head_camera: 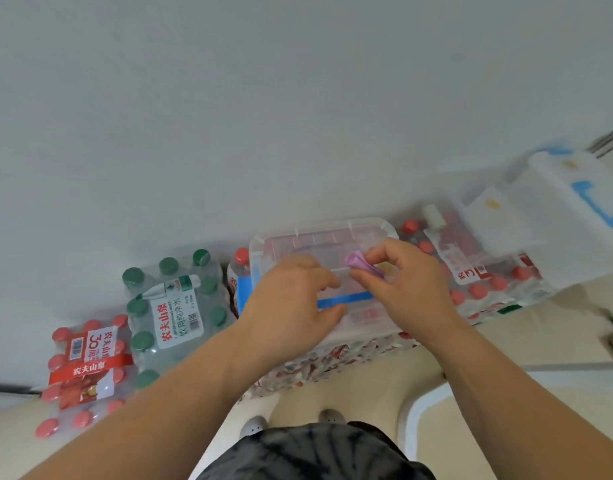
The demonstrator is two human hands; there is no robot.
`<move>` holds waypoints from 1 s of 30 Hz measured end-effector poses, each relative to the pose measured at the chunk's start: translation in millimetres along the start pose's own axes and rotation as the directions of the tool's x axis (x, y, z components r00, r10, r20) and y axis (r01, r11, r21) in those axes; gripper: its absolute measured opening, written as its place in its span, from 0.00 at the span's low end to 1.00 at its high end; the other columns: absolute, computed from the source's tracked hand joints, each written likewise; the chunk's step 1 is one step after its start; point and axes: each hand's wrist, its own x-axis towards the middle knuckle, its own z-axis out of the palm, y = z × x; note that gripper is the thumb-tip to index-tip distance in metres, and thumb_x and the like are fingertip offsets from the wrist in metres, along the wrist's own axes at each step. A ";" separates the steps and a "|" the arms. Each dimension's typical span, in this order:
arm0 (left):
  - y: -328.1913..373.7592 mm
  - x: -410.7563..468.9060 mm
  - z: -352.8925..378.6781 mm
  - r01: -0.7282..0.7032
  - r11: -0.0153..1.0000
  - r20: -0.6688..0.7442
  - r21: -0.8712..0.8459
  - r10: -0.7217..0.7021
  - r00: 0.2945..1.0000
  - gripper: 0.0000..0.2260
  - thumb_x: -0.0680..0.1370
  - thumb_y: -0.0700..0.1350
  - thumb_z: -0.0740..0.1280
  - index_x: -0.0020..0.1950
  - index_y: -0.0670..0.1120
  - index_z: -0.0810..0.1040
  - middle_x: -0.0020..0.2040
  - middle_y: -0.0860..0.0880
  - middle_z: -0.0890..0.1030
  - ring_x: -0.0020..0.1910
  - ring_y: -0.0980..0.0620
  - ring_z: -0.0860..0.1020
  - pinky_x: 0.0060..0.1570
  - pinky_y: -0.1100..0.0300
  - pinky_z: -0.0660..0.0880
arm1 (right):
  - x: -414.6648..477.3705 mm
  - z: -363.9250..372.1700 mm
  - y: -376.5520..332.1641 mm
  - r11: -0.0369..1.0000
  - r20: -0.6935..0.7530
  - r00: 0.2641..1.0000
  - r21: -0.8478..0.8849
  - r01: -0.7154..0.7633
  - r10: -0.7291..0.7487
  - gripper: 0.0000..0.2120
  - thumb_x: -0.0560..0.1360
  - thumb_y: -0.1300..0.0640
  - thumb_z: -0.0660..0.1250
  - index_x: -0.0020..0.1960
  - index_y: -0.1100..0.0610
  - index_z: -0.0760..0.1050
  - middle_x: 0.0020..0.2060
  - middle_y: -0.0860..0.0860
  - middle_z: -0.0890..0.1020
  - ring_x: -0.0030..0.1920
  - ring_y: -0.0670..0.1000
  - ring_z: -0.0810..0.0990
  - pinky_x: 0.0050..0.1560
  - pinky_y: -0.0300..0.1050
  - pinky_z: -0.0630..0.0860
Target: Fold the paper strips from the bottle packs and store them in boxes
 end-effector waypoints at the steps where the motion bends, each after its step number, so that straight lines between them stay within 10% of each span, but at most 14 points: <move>1: 7.3 3.8 6.0 0.004 1.000 0.024 0.019 -0.005 1.000 0.15 0.74 0.54 0.70 0.58 0.50 0.83 0.48 0.52 0.81 0.49 0.52 0.76 0.52 0.58 0.74 | -1.6 -6.3 8.1 1.000 -0.008 1.000 -0.008 -0.004 0.004 0.09 0.73 0.48 0.76 0.40 0.49 0.77 0.39 0.43 0.82 0.45 0.43 0.79 0.44 0.43 0.75; 15: 76.1 38.5 54.9 0.343 0.884 0.081 0.318 -0.386 0.919 0.19 0.73 0.65 0.67 0.52 0.50 0.81 0.50 0.53 0.77 0.49 0.52 0.77 0.52 0.53 0.77 | 2.9 -49.0 96.1 0.961 -0.048 0.987 0.239 -0.138 0.154 0.11 0.74 0.54 0.75 0.39 0.53 0.74 0.35 0.45 0.81 0.37 0.45 0.79 0.35 0.31 0.71; 21: 99.2 47.3 57.9 0.443 0.782 0.136 0.438 -0.545 0.827 0.39 0.56 0.78 0.69 0.55 0.51 0.75 0.52 0.55 0.73 0.47 0.53 0.76 0.50 0.54 0.78 | 7.8 -44.4 112.7 0.922 0.053 0.984 0.344 -0.177 0.169 0.12 0.73 0.53 0.76 0.39 0.51 0.73 0.37 0.45 0.82 0.39 0.45 0.81 0.41 0.45 0.78; 30: 95.9 39.0 67.3 0.473 0.781 0.056 0.407 -0.538 0.841 0.33 0.57 0.67 0.77 0.55 0.51 0.76 0.52 0.55 0.73 0.48 0.55 0.76 0.51 0.57 0.78 | 7.0 -41.8 123.4 0.835 0.134 0.981 0.517 -0.189 0.139 0.10 0.74 0.55 0.76 0.41 0.53 0.75 0.39 0.48 0.84 0.42 0.49 0.82 0.49 0.53 0.81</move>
